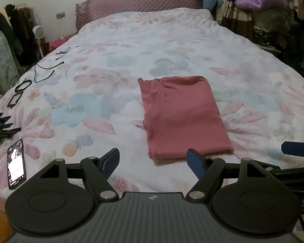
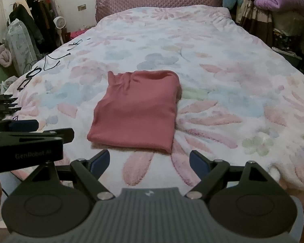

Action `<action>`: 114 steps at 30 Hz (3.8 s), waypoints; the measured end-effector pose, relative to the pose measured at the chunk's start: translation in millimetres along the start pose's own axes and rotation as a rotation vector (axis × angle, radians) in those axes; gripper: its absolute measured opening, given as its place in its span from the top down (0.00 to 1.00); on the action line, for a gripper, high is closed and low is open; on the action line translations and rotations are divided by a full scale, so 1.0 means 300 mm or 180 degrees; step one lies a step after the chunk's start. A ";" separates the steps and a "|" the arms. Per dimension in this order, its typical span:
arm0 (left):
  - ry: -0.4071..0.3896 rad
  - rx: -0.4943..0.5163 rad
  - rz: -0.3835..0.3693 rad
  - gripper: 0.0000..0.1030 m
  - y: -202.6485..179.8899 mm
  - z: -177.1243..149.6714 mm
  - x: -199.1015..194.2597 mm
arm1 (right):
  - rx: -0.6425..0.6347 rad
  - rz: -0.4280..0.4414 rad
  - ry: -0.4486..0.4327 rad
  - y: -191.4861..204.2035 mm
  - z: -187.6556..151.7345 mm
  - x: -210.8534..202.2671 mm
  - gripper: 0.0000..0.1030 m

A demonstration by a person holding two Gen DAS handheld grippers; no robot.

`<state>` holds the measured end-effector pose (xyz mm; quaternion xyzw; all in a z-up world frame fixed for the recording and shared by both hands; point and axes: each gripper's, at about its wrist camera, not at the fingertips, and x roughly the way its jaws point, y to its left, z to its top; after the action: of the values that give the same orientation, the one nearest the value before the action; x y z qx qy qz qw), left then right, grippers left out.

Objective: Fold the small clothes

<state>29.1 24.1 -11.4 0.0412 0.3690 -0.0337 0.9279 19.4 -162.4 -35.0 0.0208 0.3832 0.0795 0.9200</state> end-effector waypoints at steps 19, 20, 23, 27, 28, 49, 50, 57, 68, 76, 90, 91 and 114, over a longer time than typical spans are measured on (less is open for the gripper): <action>0.0048 -0.0023 -0.0010 0.15 -0.009 -0.015 0.004 | -0.0056 -0.0037 0.0065 0.004 -0.006 0.006 0.21; 0.0052 -0.0027 -0.0010 0.15 -0.010 -0.015 0.004 | -0.0055 -0.0041 0.0063 0.005 -0.006 0.006 0.21; 0.0063 -0.0030 -0.0005 0.15 -0.009 -0.018 0.003 | -0.0051 -0.0051 0.0061 0.007 -0.008 0.007 0.21; 0.0077 -0.0046 -0.0011 0.15 -0.006 -0.020 0.003 | -0.0052 -0.0051 0.0062 0.007 -0.010 0.007 0.21; 0.0080 -0.0048 -0.0010 0.15 -0.003 -0.020 0.004 | -0.0052 -0.0049 0.0065 0.007 -0.010 0.007 0.21; 0.0103 -0.0057 -0.0018 0.15 -0.002 -0.030 0.010 | -0.0105 -0.0071 0.0083 0.013 -0.027 0.011 0.21; 0.0103 -0.0055 -0.0021 0.15 -0.002 -0.030 0.010 | -0.0109 -0.0065 0.0083 0.013 -0.028 0.011 0.21; 0.0101 -0.0048 -0.0019 0.15 -0.003 -0.031 0.011 | -0.0086 -0.0049 0.0080 0.009 -0.028 0.011 0.21; 0.0097 -0.0046 -0.0017 0.15 -0.006 -0.032 0.010 | -0.0051 -0.0029 0.0122 0.003 -0.022 0.017 0.21; 0.0101 -0.0038 -0.0029 0.15 -0.007 -0.031 0.012 | -0.0046 -0.0030 0.0127 0.003 -0.021 0.013 0.21; 0.0094 -0.0002 -0.0060 0.15 -0.007 -0.027 0.012 | 0.0000 -0.0031 0.0158 -0.005 -0.022 0.020 0.21; 0.0095 -0.0005 -0.0061 0.15 -0.007 -0.027 0.012 | 0.0002 -0.0030 0.0158 -0.005 -0.023 0.020 0.21; 0.0130 -0.0031 -0.0116 0.14 0.002 -0.031 0.015 | 0.0045 -0.0035 0.0165 -0.007 -0.025 0.023 0.21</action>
<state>26.1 25.4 -21.1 0.0307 0.3886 -0.0479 0.9196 19.0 -163.5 -45.3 0.0232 0.4076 0.0723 0.9100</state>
